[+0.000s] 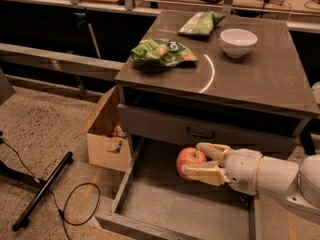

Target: Place apple into middle drawer

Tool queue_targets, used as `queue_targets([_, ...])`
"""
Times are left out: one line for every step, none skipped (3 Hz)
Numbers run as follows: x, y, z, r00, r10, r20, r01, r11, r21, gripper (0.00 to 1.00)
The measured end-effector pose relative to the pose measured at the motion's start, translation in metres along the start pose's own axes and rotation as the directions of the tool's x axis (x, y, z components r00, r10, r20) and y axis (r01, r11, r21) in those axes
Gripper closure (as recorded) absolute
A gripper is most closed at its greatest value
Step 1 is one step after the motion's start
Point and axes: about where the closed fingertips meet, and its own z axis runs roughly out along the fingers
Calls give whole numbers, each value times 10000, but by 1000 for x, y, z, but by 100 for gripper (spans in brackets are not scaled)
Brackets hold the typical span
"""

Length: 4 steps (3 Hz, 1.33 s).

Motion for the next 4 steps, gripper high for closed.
queue_targets([0, 0, 0, 10000, -1, 0, 1, 10000, -1, 100])
queue_targets([23, -8, 5, 9982, -493, -331, 510, 9974, 503, 100])
queue_targets([87, -41, 15, 9815, -1495, -1200, 1633, 9799, 1148, 100])
queue_targets([141, -67, 26, 9730, -1525, -1731, 1776, 9741, 1402, 100])
